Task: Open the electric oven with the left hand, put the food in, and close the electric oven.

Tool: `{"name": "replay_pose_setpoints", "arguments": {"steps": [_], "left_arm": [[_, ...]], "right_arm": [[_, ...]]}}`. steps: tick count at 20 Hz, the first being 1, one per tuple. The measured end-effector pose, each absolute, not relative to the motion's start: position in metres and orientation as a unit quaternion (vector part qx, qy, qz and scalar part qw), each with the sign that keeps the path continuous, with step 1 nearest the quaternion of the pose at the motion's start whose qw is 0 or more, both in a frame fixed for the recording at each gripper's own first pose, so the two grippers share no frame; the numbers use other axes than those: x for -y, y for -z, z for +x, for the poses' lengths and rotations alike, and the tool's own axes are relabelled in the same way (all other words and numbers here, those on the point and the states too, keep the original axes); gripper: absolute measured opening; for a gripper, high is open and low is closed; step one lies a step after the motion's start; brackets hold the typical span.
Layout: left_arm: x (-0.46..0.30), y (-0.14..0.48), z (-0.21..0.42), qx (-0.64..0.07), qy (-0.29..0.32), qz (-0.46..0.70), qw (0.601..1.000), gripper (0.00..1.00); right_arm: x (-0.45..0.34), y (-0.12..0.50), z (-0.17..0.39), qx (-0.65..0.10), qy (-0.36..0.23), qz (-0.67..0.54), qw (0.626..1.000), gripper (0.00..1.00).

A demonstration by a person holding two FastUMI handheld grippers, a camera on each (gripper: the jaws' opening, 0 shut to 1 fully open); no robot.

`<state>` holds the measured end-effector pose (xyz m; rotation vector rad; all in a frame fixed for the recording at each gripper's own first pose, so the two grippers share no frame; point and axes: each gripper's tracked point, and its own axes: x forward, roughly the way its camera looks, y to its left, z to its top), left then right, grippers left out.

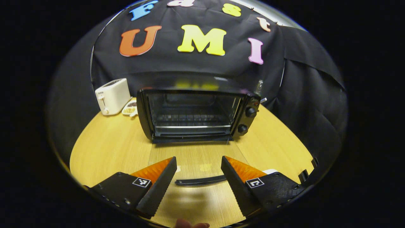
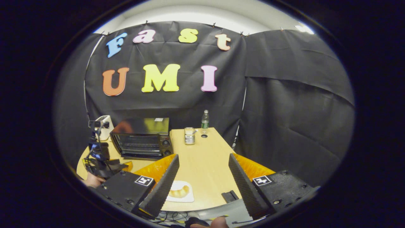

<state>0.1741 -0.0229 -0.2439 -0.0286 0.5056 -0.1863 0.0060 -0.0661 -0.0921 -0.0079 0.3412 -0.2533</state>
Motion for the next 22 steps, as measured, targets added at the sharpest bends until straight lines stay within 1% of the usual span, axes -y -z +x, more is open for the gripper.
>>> {"name": "replay_pose_setpoints", "arguments": {"steps": [2,6,11,15,19,22], "left_arm": [[0.017,0.207,0.163,-0.206,0.101,-0.011,0.973,0.93],[-0.011,0.137,0.132,-0.126,0.081,-0.010,0.989,0.93],[-0.042,0.078,0.098,-0.062,0.052,0.003,0.997,0.93],[-0.059,0.048,0.079,-0.043,0.026,0.003,0.999,0.93],[-0.066,0.033,0.071,-0.048,0.000,-0.010,0.999,0.93],[-0.065,0.029,0.067,-0.055,-0.023,-0.038,0.998,0.93]], "right_arm": [[0.058,0.102,0.005,-0.179,0.123,0.011,0.976,0.98],[0.044,0.137,0.018,-0.217,0.108,0.042,0.969,0.98],[0.025,0.200,0.037,-0.286,0.078,0.071,0.952,0.99],[0.010,0.258,0.052,-0.348,0.052,0.092,0.931,0.98],[0.003,0.315,0.059,-0.412,0.034,0.137,0.900,0.98],[0.000,0.343,0.068,-0.444,0.025,0.151,0.883,0.91]]}}
